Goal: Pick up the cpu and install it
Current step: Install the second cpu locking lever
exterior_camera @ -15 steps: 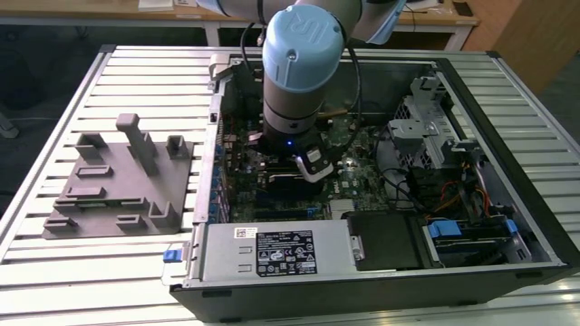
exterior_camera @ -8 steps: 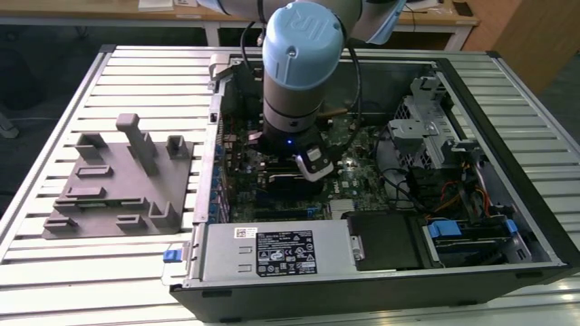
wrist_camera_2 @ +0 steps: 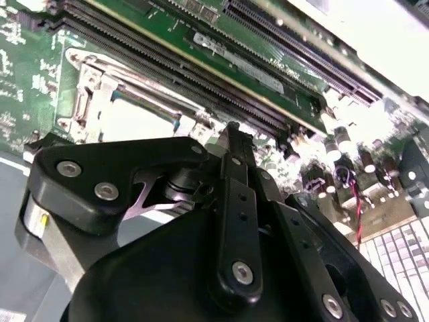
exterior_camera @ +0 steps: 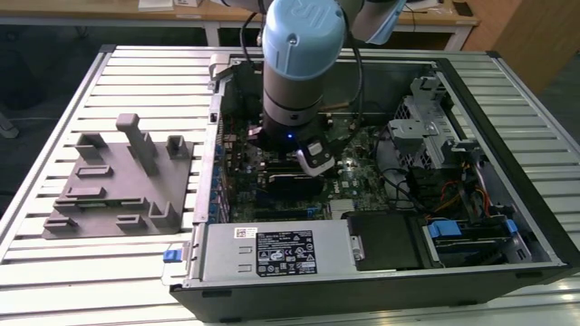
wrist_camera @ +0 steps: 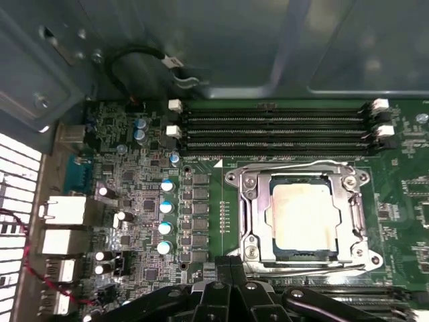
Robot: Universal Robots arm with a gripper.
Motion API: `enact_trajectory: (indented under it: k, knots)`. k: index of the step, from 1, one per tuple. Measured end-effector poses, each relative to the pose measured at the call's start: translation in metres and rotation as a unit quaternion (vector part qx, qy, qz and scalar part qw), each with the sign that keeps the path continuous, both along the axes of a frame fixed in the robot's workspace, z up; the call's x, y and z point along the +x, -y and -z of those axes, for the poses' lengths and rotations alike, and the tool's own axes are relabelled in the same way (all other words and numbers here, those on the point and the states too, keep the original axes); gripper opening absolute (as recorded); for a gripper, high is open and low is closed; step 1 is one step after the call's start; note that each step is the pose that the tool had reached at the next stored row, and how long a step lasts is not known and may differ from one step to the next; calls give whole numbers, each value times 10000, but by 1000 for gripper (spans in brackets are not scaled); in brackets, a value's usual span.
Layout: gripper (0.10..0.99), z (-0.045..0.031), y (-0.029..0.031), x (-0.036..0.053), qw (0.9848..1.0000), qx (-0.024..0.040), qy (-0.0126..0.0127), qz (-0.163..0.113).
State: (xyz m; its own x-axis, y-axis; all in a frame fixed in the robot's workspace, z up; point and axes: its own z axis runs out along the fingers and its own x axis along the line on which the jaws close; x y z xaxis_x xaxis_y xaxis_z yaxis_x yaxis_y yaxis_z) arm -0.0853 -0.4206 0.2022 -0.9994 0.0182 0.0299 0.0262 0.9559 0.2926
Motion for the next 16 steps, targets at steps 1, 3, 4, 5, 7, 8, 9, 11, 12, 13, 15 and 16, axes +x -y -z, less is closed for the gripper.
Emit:
enact_trajectory:
  k: [1, 3, 4, 5, 7, 8, 9, 11, 12, 13, 15, 16]
  knots:
    - [106, -25, 0, 0, 10000, 0, 0, 0]
    - [106, -66, -1, 0, 10000, 1, 3, 0]
    - [106, -84, -1, 0, 10000, 0, 3, 0]
    - [106, -100, -1, 0, 10000, -2, 4, 0]
    - [106, -122, -2, 0, 10000, -32, 9, 4]
    - [106, -131, -1, 0, 10000, -62, 14, 7]
    - [106, -136, -1, 0, 10000, -95, 21, 12]
    - [106, -136, -2, 0, 9999, -154, 32, 29]
    - [106, -136, -6, 1, 9998, -170, 35, 39]
    - [106, -136, -16, 3, 9998, -180, 37, 49]
    - [106, -136, -41, 28, 9998, -196, 36, 70]
    - [106, -136, -50, 46, 9998, -203, 36, 80]
